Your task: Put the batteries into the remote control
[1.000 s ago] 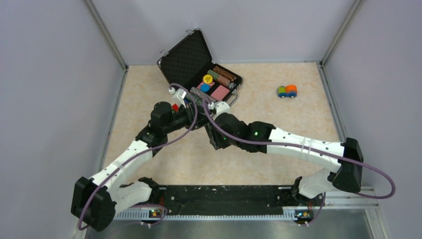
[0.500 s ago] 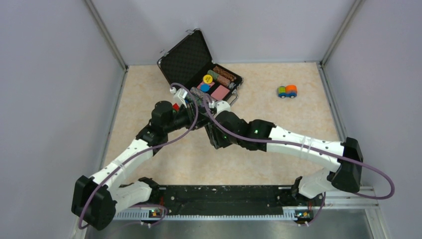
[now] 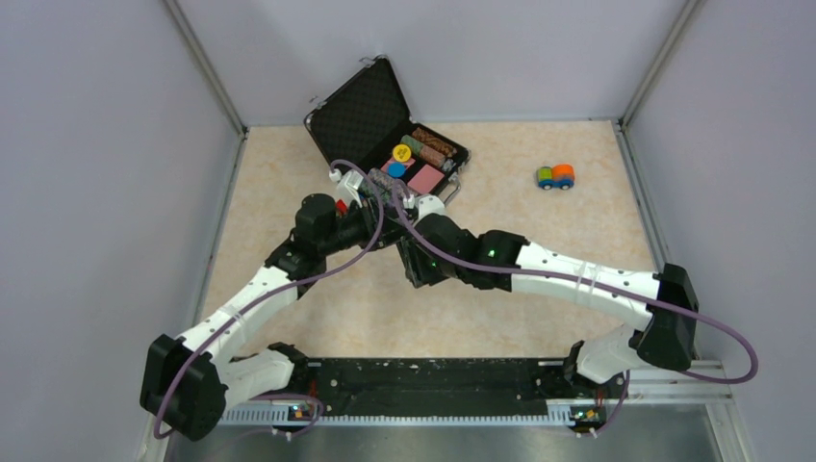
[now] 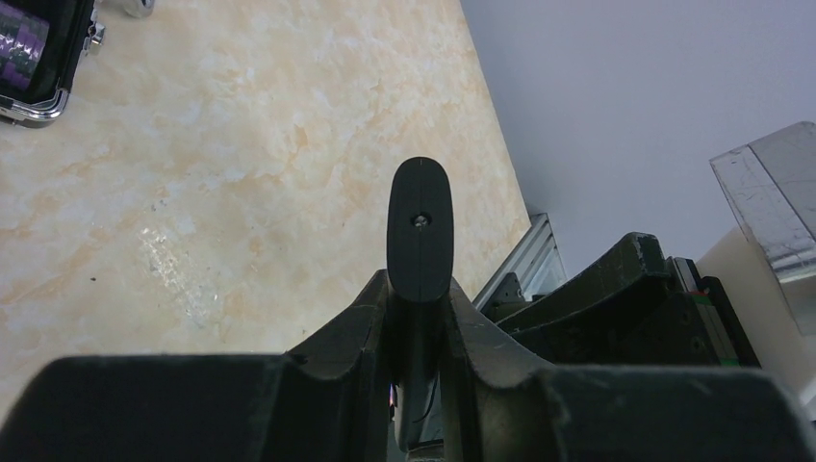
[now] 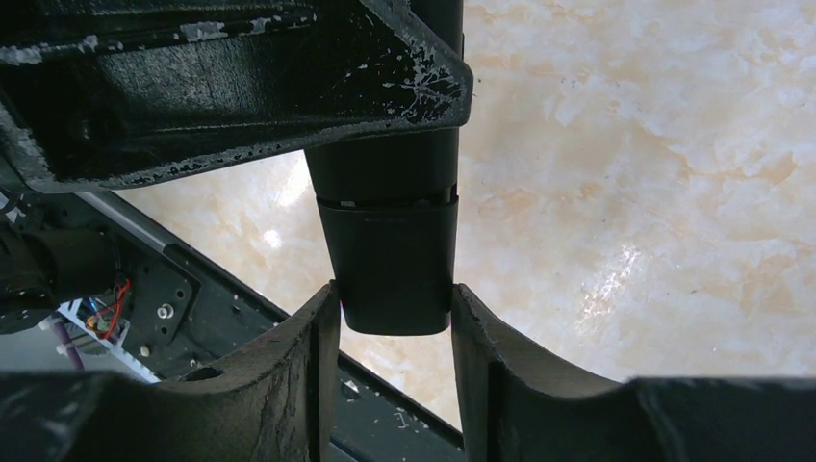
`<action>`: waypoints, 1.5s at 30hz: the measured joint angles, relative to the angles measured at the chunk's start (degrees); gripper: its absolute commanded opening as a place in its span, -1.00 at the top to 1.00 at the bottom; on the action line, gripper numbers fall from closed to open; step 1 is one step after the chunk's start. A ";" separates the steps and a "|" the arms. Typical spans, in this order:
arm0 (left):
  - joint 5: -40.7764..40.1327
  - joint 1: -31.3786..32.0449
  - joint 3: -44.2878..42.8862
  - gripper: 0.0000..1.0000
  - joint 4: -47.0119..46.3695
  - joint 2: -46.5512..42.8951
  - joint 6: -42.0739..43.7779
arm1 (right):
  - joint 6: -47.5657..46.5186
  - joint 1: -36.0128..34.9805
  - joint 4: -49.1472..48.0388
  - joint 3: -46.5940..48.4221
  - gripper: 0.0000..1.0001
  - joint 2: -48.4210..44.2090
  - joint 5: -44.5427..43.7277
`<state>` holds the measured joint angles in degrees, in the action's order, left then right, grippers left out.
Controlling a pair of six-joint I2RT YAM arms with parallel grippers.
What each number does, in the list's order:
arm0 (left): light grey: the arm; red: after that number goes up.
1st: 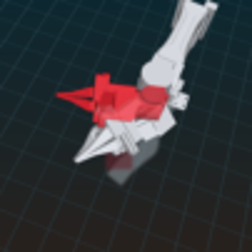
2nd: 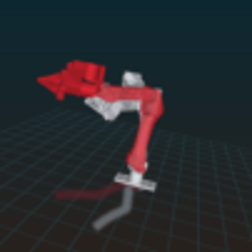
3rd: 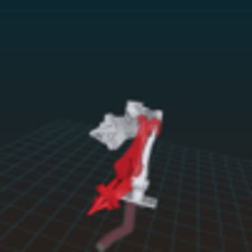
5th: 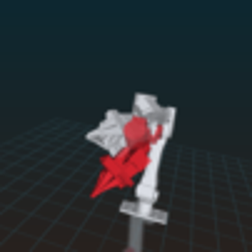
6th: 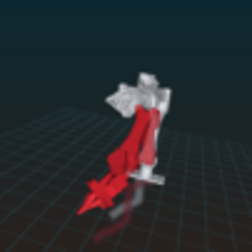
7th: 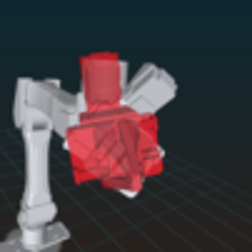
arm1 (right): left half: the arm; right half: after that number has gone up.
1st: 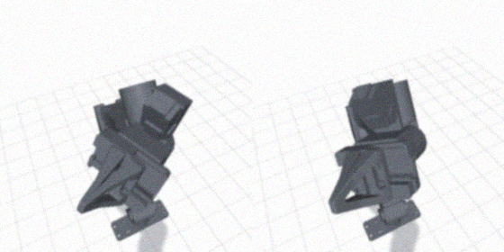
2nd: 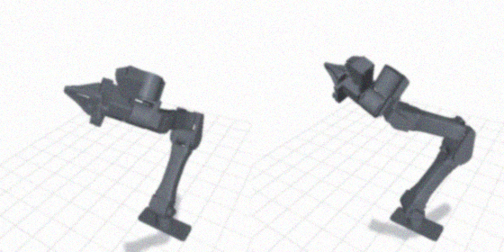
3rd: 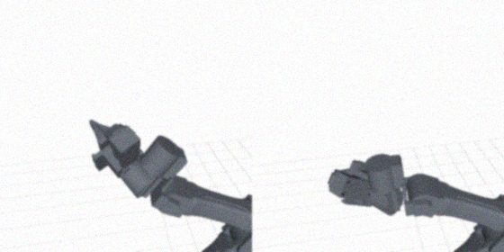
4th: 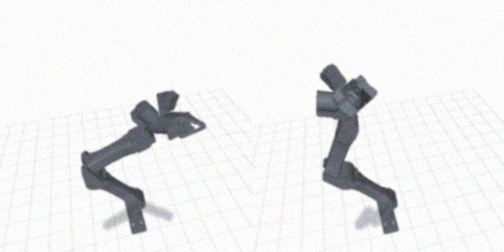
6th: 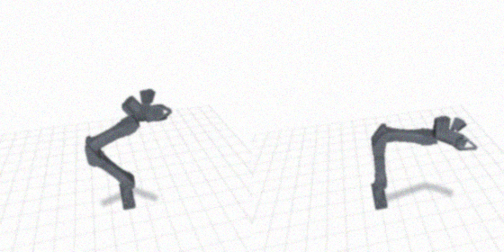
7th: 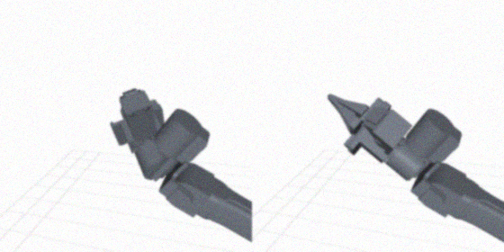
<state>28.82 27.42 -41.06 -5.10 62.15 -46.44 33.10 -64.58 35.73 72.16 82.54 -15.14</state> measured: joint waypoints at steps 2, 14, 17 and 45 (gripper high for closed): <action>0.04 0.00 0.00 1.00 -0.02 0.00 -0.28 | 0.13 0.07 -0.02 0.00 0.13 0.00 0.04; 0.07 -0.28 -0.09 1.00 0.07 0.42 -3.08 | 1.07 2.25 -0.02 0.02 0.11 0.00 4.11; 0.52 -0.37 -0.13 1.00 0.00 1.16 -4.50 | 1.49 3.30 1.29 0.74 0.10 0.02 6.32; 8.66 -0.02 -0.07 1.00 -4.81 4.79 -12.26 | 3.30 7.72 4.61 4.13 -0.17 4.26 16.41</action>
<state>37.47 27.40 -41.12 -9.91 66.94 -58.70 36.40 -56.86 40.34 76.29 86.80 1.28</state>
